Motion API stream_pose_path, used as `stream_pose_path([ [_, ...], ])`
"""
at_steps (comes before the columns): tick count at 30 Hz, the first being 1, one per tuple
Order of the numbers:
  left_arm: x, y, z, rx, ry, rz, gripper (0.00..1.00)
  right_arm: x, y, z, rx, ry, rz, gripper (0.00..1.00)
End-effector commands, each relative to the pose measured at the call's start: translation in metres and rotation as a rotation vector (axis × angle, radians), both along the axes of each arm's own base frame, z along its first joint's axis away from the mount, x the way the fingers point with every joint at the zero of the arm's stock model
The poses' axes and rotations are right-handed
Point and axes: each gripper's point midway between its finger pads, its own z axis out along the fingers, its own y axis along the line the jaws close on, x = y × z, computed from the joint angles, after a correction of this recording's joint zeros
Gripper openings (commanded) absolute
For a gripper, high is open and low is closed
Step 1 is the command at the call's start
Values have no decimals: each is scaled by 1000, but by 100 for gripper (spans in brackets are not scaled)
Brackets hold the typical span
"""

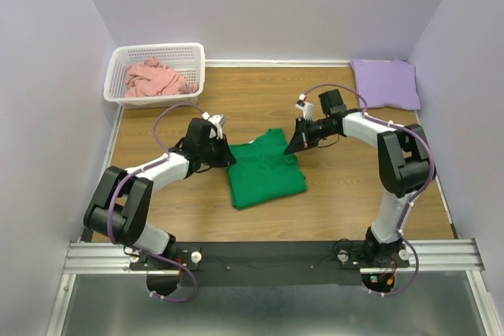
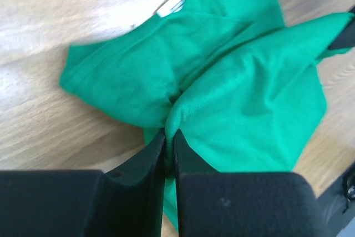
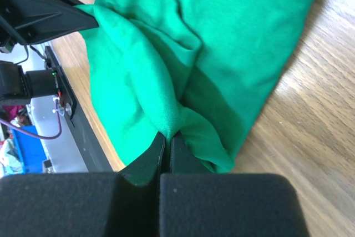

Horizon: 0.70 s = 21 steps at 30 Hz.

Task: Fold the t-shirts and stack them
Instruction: Fold the tshirt

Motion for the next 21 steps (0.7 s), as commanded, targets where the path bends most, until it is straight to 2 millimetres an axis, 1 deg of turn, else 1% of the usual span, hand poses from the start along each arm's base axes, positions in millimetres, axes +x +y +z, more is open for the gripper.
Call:
stream_pose_path([
  [1,-12,9,-30,26,97,57,17,-7,-2,-16,-22,44,12,1],
  [3,-24,9,-38,24,128,57,18,-15,-4,-22,-37,73,2,1],
  [4,-30,9,-39,20,140,60,20,-25,-7,-26,-43,105,-6,1],
  [5,-34,8,-36,12,136,57,20,-29,-8,-26,-50,113,-14,1],
  [6,-44,8,-39,4,157,55,20,-35,-9,-27,-59,140,-23,1],
  [7,-48,8,-39,-1,163,53,20,-45,-10,-25,-63,151,-22,1],
  [8,-54,5,-33,-14,152,41,20,-51,-11,-25,-71,164,-27,1],
  [9,-62,5,-36,-13,163,33,20,-58,-11,-24,-77,175,-27,0],
  [10,-65,4,-34,-19,157,30,20,-64,-11,-22,-81,189,-31,1],
  [11,-67,5,-30,-25,143,31,23,-74,-12,-21,-94,191,-28,1],
  [12,-67,5,-27,-26,135,32,28,-77,-12,-19,-95,190,-26,1],
  [13,-64,8,-26,-12,120,47,42,-81,-11,-18,-95,191,-21,1],
  [14,-60,9,-21,-8,94,49,50,-83,-11,-18,-98,191,-22,1],
  [15,-61,12,-21,12,101,55,66,-81,-12,-17,-110,175,-28,0],
  [16,-59,12,-19,17,94,56,73,-78,-13,-16,-115,167,-32,0],
  [18,-58,14,-12,23,79,57,77,-70,-11,-13,-116,142,-32,1],
  [21,-57,14,1,25,39,57,78,-61,-8,-9,-110,134,-31,1],
])
